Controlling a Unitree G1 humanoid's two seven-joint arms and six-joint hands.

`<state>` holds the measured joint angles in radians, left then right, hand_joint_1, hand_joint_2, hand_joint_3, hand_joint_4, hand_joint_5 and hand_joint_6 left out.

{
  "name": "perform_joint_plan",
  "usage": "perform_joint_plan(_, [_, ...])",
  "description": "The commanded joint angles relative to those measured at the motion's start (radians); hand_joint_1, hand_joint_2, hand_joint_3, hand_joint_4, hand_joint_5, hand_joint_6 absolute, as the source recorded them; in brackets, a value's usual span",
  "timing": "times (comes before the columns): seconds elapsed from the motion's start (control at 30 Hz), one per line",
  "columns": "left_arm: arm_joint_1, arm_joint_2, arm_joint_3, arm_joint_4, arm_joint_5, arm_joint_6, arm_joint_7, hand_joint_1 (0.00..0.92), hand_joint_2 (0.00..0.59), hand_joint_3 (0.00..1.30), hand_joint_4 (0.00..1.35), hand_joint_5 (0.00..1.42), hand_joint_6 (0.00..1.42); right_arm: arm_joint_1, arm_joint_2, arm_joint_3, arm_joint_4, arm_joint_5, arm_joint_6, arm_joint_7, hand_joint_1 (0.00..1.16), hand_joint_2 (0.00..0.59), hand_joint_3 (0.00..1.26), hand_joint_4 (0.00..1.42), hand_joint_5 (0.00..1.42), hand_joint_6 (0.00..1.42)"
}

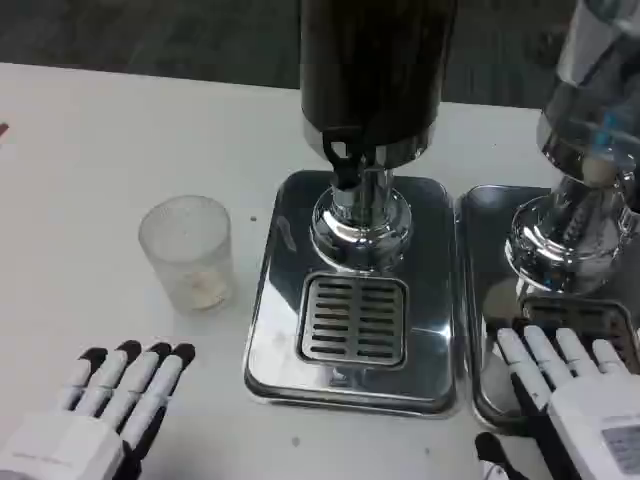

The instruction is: Grasp the cup under the faucet to collect the drink, then remove the cup.

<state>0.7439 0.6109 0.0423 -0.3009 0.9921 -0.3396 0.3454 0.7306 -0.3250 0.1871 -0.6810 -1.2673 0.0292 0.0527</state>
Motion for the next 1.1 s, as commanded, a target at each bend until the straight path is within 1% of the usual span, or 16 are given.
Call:
perform_joint_plan(0.03, [0.008, 0.009, 0.007, -0.010, 0.000, -0.006, -0.013, 0.000, 0.097, 0.00, 0.00, 0.00, 0.00, -0.004, 0.003, -0.004, -0.014, 0.010, -0.009, 0.011, 0.31, 0.486, 0.00, 0.00, 0.00, 0.00])
perform_joint_plan(0.5, [-0.002, 0.004, 0.003, -0.002, -0.008, -0.008, -0.022, 0.000, 0.097, 0.00, 0.00, 0.00, 0.00, -0.002, 0.010, -0.010, -0.013, 0.035, -0.006, 0.008, 0.32, 0.483, 0.00, 0.00, 0.00, 0.00])
perform_joint_plan(0.63, [0.002, 0.013, 0.017, 0.012, -0.024, -0.021, -0.011, 0.000, 0.097, 0.00, 0.00, 0.00, 0.00, -0.001, 0.024, 0.008, -0.014, 0.033, -0.007, -0.003, 0.32, 0.484, 0.00, 0.00, 0.00, 0.00])
perform_joint_plan(0.73, [0.002, 0.034, 0.045, 0.040, -0.046, -0.053, -0.003, 0.000, 0.097, 0.00, 0.00, 0.00, 0.00, 0.003, 0.053, 0.040, -0.025, 0.000, -0.002, -0.008, 0.32, 0.484, 0.00, 0.00, 0.00, 0.00])
perform_joint_plan(0.83, [-0.010, 0.048, 0.055, 0.059, -0.067, -0.084, -0.004, 0.000, 0.097, 0.00, 0.00, 0.00, 0.00, 0.012, 0.071, 0.045, -0.033, -0.010, 0.001, -0.011, 0.33, 0.488, 0.00, 0.00, 0.00, 0.00])
perform_joint_plan(0.97, [-0.049, 0.047, 0.064, 0.103, -0.117, -0.144, 0.021, 0.000, 0.096, 0.00, 0.00, 0.00, 0.00, 0.019, 0.093, 0.049, -0.030, -0.012, 0.002, -0.020, 0.33, 0.491, 0.00, 0.00, 0.00, 0.00])
perform_joint_plan(1.1, [-0.119, 0.039, 0.081, 0.207, -0.172, -0.236, 0.113, 0.000, 0.093, 0.00, 0.00, 0.00, 0.00, 0.013, 0.103, 0.049, -0.024, -0.002, 0.001, -0.021, 0.33, 0.492, 0.00, 0.00, 0.00, 0.00])
